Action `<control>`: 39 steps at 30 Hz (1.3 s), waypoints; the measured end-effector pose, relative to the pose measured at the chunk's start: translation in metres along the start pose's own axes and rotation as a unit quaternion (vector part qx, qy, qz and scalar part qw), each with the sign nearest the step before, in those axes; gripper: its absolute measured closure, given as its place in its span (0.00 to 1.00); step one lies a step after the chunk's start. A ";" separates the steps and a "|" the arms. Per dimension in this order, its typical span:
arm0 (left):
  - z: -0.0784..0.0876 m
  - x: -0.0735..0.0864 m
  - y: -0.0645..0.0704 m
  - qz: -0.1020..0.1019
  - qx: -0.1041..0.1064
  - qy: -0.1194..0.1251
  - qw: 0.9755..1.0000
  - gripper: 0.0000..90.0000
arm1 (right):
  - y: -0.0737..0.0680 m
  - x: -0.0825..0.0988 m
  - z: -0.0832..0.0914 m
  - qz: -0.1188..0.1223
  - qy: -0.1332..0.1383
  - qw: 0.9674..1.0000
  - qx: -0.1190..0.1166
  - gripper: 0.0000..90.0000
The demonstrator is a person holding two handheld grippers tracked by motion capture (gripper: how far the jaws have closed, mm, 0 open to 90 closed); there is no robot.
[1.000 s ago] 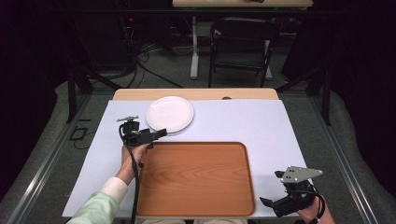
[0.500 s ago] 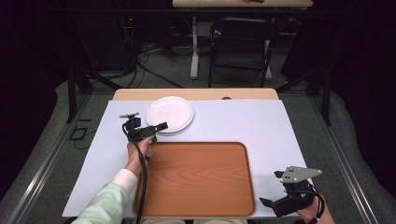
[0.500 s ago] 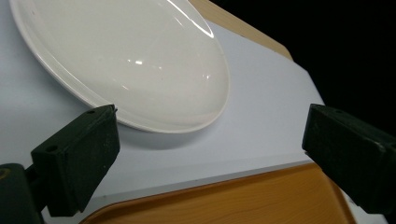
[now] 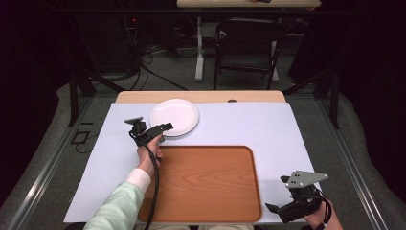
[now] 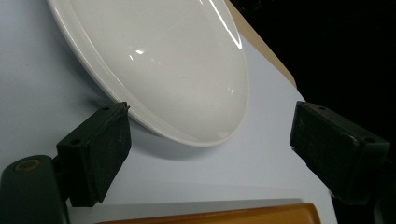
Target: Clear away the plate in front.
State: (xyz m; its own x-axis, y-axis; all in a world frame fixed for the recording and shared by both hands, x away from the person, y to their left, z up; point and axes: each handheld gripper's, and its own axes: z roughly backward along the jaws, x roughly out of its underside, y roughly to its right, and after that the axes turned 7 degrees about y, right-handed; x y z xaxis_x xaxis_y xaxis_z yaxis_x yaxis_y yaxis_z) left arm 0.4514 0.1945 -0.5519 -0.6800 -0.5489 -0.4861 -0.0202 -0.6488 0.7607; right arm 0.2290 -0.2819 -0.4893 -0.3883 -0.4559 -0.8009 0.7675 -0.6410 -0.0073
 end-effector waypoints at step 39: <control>-0.019 0.000 -0.018 0.122 -0.101 0.070 0.985 0.81 | 0.000 -0.001 -0.003 -0.001 -0.006 1.000 -0.002 0.00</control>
State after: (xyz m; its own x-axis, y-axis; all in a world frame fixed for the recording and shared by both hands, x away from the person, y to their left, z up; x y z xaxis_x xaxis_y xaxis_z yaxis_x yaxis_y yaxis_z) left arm 0.4654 0.1963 -0.5741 -0.5378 -0.7598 -0.3653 0.2869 -0.5724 0.7682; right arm 0.2312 -0.2801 -0.4899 -0.3954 -0.4624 -0.7936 0.7687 -0.6395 -0.0105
